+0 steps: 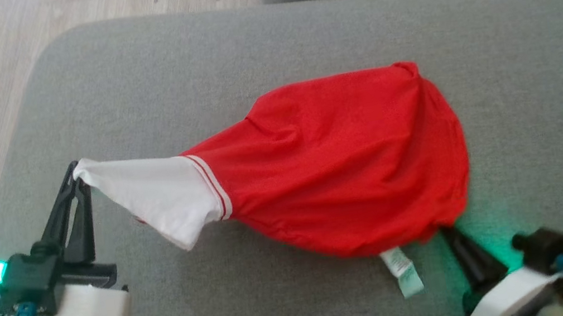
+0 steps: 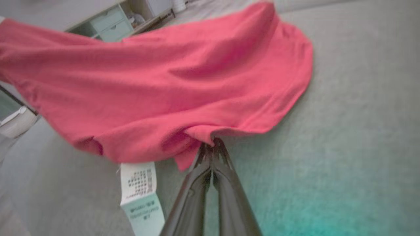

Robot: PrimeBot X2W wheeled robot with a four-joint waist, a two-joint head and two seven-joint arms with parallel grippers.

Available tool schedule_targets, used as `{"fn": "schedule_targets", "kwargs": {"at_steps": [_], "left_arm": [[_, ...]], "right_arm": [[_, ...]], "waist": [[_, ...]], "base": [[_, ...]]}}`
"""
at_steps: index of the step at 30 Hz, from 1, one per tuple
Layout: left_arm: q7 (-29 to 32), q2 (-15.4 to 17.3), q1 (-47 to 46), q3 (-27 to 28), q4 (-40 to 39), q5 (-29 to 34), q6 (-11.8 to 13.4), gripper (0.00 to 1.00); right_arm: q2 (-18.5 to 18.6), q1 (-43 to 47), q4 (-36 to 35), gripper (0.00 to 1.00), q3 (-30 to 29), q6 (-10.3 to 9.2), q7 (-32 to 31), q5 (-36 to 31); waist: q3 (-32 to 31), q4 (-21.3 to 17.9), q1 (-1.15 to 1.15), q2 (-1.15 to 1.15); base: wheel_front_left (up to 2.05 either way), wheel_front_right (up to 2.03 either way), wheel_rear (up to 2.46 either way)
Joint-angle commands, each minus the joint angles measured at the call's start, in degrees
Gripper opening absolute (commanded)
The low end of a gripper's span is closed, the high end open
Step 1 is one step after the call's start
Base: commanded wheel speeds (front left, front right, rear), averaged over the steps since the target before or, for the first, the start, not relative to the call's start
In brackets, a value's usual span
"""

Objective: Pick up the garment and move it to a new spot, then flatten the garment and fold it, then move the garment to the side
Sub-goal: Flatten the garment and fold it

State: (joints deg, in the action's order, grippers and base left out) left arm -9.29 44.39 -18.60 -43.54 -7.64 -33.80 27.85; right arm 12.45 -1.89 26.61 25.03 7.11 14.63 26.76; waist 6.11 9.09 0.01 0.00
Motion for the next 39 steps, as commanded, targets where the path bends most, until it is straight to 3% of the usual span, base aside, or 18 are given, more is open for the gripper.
{"fn": "schedule_targets", "kwargs": {"at_steps": [1, 8, 18, 23, 31, 39], "left_arm": [[-0.9, 2.2, -3.9, 2.9, -1.0, 0.0, -0.4, 0.00], [-1.9, 3.1, -6.1, 4.5, -2.8, -1.9, -3.7, 0.00], [-0.5, 5.6, -17.1, 9.8, -8.7, -7.1, -12.3, 0.00], [1.7, 5.0, -24.8, 11.5, -9.4, -9.2, -16.2, 0.00], [5.9, -0.7, -34.0, 10.2, 0.3, -13.5, -21.5, 0.00], [11.1, -7.1, -32.0, 2.0, 10.7, -16.2, -26.3, 0.00]], "right_arm": [[0.7, -1.4, -3.8, 0.00, -1.6, 0.37, 0.4, 0.2], [2.2, -0.6, -13.9, 0.00, -10.4, 0.37, 0.4, -1.5], [11.4, -4.2, -29.6, 0.00, -21.5, 0.37, 0.4, -2.9], [16.2, -9.0, -33.2, 0.00, -22.7, 0.37, 0.4, -3.1], [22.2, -19.7, -25.5, 0.00, -16.8, 0.37, -4.4, -1.1], [23.3, -23.1, -11.1, 0.00, -1.3, 0.37, -12.7, 5.7]], "waist": [[-1.5, -0.7, -0.01, 0.00], [-6.4, -2.5, -0.01, 0.00], [-10.7, -5.1, -0.01, 0.00], [-11.6, -6.5, -0.01, 0.00], [-11.8, -7.0, -0.01, 0.00], [-6.7, -5.8, -0.01, 0.00]], "base": [[0.00, 0.00, 0.00], [0.00, 0.00, 0.00], [0.00, 0.00, 0.00], [0.00, 0.00, 0.00], [0.00, 0.00, 0.00], [0.00, 0.00, 0.00]]}}
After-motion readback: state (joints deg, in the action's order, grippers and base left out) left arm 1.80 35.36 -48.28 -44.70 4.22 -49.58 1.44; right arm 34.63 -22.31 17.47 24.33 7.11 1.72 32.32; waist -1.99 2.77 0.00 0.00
